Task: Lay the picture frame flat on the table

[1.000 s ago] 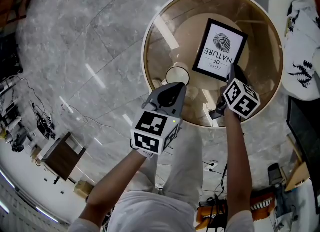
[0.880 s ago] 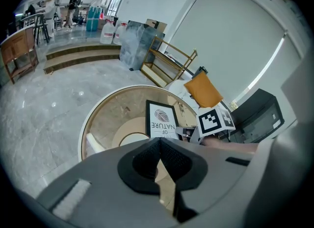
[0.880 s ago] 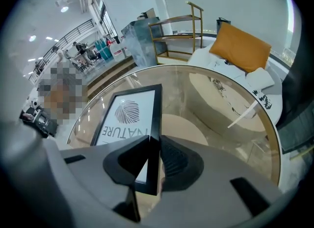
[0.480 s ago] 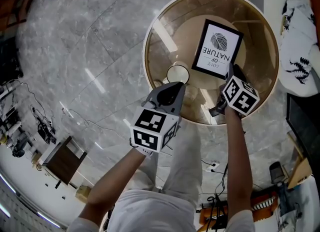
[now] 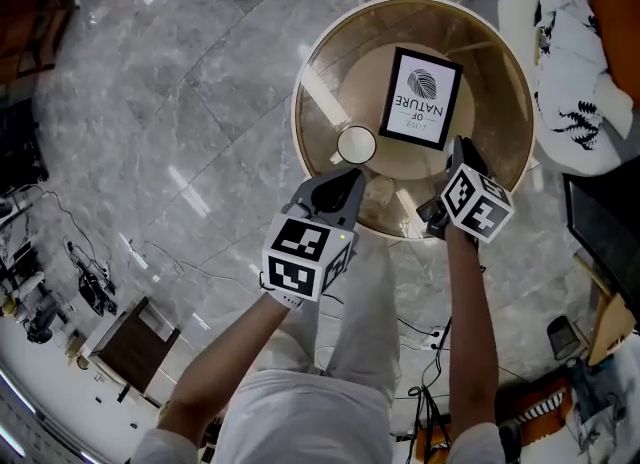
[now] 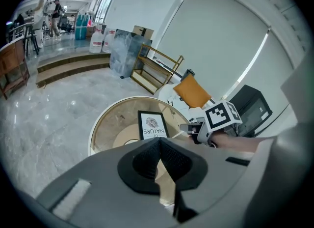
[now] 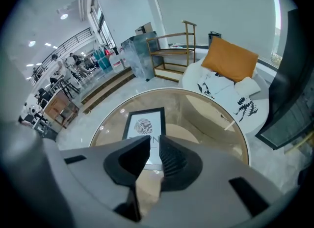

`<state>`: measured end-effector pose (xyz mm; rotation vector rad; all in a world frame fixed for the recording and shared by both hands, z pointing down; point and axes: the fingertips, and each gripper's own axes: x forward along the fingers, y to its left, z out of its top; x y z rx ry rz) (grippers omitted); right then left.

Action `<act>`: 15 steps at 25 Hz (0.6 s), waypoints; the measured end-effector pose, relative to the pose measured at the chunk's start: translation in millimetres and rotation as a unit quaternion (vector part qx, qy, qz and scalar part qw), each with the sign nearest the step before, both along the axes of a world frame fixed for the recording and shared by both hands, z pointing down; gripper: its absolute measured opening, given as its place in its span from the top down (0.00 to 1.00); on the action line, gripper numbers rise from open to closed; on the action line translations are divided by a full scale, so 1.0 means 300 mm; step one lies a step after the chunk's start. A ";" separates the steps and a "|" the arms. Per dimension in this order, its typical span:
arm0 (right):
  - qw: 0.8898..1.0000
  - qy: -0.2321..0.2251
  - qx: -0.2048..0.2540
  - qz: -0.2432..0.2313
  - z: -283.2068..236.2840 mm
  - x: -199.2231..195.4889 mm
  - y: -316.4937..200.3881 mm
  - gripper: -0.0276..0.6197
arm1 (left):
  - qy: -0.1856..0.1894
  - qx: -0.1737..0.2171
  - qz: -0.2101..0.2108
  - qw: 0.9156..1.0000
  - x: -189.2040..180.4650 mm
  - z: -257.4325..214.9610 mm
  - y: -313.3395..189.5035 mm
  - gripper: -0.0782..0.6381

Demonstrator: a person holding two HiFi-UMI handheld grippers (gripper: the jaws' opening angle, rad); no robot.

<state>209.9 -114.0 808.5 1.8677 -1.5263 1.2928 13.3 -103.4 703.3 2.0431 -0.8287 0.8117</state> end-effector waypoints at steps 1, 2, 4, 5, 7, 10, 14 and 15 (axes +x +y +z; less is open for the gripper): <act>1.000 -0.001 0.003 0.005 -0.032 -0.006 0.014 0.88 | 0.001 0.003 0.005 1.000 -0.007 -0.026 0.006 0.89; 1.000 -0.001 0.006 0.008 -0.066 -0.014 0.028 0.89 | 0.002 0.006 0.011 1.000 -0.015 -0.055 0.012 0.89; 1.000 -0.001 0.011 0.008 -0.134 -0.034 0.060 0.91 | 0.008 0.011 0.019 1.000 -0.025 -0.117 0.023 0.89; 1.000 0.000 0.013 0.006 -0.167 -0.043 0.077 0.91 | 0.011 0.015 0.023 1.000 -0.028 -0.149 0.029 0.89; 1.000 0.003 0.017 0.001 -0.230 -0.060 0.117 0.92 | 0.016 0.022 0.031 0.999 -0.033 -0.211 0.045 0.89; 1.000 0.008 0.025 -0.007 -0.338 -0.095 0.178 0.92 | 0.022 0.032 0.038 0.999 -0.055 -0.300 0.074 0.89; 0.999 -0.001 0.048 -0.017 -0.486 -0.138 0.212 0.93 | 0.029 0.057 0.043 0.997 -0.079 -0.384 0.080 0.89; 0.998 -0.004 0.054 -0.018 -0.522 -0.151 0.225 0.93 | 0.031 0.058 0.045 0.997 -0.085 -0.399 0.089 0.89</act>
